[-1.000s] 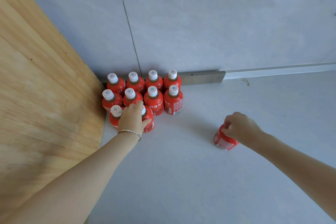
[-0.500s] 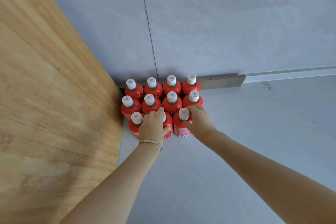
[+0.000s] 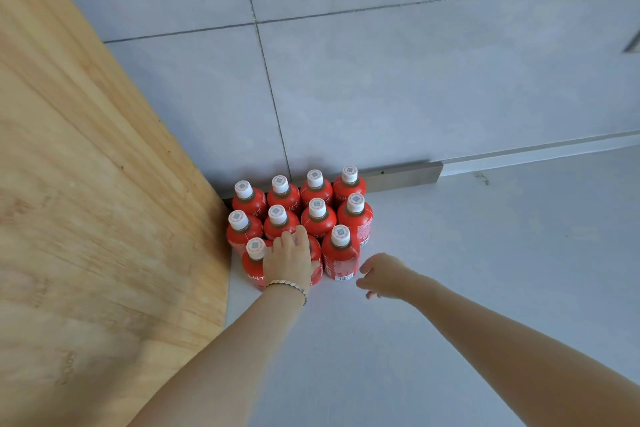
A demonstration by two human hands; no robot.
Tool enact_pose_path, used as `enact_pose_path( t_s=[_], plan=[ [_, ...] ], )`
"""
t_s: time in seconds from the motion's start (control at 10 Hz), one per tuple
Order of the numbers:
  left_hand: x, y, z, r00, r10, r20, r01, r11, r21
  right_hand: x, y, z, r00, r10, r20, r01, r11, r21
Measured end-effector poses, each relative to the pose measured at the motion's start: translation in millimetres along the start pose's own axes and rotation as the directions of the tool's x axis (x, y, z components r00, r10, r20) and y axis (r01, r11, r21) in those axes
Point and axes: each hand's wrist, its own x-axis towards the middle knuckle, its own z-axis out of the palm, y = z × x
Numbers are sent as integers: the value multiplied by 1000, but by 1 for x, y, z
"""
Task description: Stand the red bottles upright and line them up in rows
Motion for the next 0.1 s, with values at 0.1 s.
enact_pose_path(
  t_s=[0.1],
  plan=[
    [-22, 21, -19, 997, -51, -60, 55, 997, 62, -38, 19, -22, 993, 20, 114, 10, 965, -263]
  ],
)
